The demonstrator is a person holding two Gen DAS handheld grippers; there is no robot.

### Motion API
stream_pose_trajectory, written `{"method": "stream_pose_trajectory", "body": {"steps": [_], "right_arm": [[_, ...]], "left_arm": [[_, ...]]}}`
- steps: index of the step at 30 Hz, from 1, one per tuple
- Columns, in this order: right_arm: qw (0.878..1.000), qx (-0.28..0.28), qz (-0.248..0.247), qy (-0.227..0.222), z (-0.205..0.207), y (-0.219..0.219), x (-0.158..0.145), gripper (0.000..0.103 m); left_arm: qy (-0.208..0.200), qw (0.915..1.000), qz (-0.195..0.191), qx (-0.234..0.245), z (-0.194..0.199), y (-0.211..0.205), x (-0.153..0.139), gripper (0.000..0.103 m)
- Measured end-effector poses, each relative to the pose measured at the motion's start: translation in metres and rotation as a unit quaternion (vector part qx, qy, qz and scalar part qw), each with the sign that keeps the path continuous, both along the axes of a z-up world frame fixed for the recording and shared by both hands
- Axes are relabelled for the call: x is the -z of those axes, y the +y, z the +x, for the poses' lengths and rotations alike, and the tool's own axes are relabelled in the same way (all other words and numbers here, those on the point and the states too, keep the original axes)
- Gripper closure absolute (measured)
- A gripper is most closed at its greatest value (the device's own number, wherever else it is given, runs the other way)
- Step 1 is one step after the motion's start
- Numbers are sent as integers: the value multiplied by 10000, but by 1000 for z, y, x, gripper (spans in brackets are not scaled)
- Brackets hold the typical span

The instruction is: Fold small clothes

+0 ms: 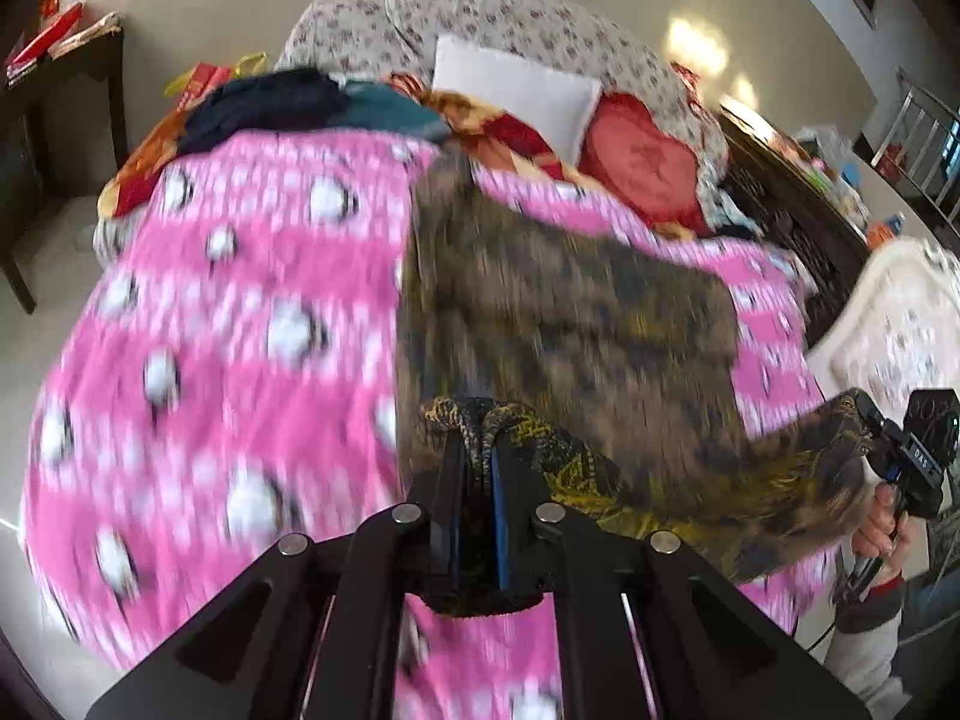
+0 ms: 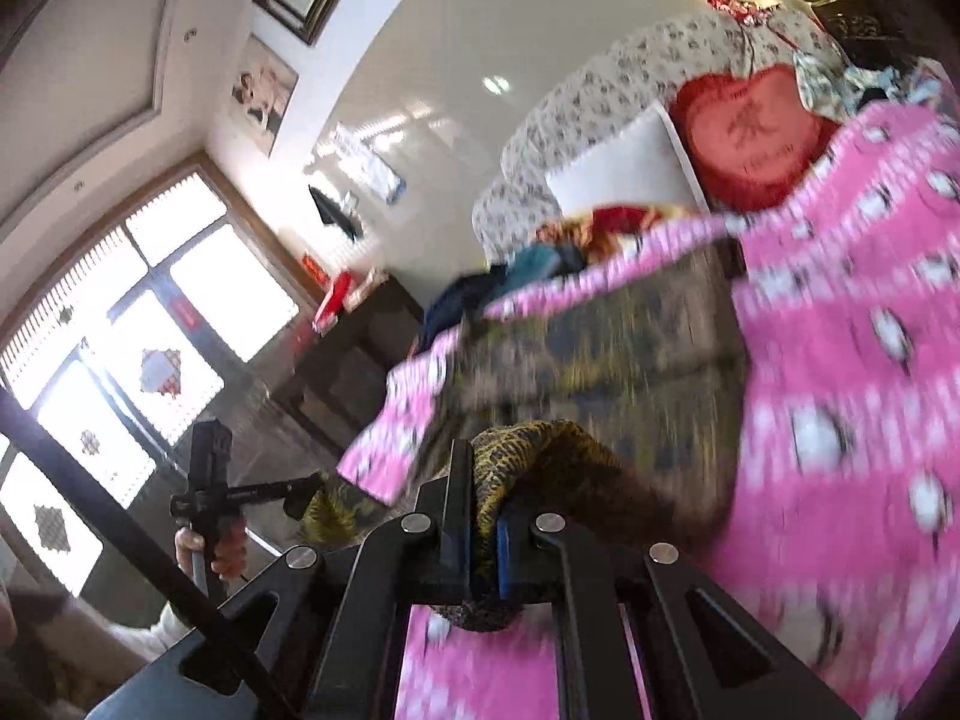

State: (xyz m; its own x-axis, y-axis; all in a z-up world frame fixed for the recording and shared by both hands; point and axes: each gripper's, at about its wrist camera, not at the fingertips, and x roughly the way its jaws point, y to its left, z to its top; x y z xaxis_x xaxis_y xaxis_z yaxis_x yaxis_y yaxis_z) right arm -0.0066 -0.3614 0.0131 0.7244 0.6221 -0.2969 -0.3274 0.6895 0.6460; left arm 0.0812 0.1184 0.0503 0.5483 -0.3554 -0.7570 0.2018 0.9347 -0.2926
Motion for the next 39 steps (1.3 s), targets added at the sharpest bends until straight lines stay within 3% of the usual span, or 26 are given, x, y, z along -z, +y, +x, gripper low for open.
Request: {"method": "stream_pose_trajectory", "body": {"steps": [4,8,9,11,14,16,18,19,23,26,28,30,35,39], "right_arm": [[9994,307,-58,114,73,-14,-10,97],[9946,960,-154,351,151,-34,-1,97],[9916,1183,-142,507,170,-40,7,97],[9861,1392,-41,910,207,-48,28,97],[9707,1572,-777,1644,242,-40,53,95],[9739,1515,-757,1509,231,-41,52,82],[9749,1681,-777,1238,208,-47,42,43],[9749,1794,-774,1067,192,-50,35,39],[9853,1104,-1050,775,162,-29,23,45],[9815,449,-1738,671,156,16,26,63],[9763,181,-2052,669,165,39,38,66],[9693,203,-2329,758,180,53,50,71],[9694,595,-2226,848,221,47,66,73],[9748,1027,-1808,805,265,34,60,73]], "left_arm": [[17,9995,30,-311,83,-5,-12,95],[150,9977,136,-646,169,-25,3,95],[227,9970,49,-737,189,-28,11,95],[358,9963,228,-741,223,-40,30,94],[820,9930,284,-807,245,-42,54,82],[656,9940,329,-813,236,-34,49,53],[401,9938,450,-929,223,-22,40,38],[308,9931,484,-1018,214,-15,35,37],[37,9963,588,-620,181,-17,20,37],[17,9960,868,-227,161,-41,27,36],[193,9955,923,21,157,-58,41,36],[301,9927,1152,191,161,-76,55,36],[203,9855,1683,80,200,-102,69,36],[88,9903,1349,-327,252,-103,57,36]]}}
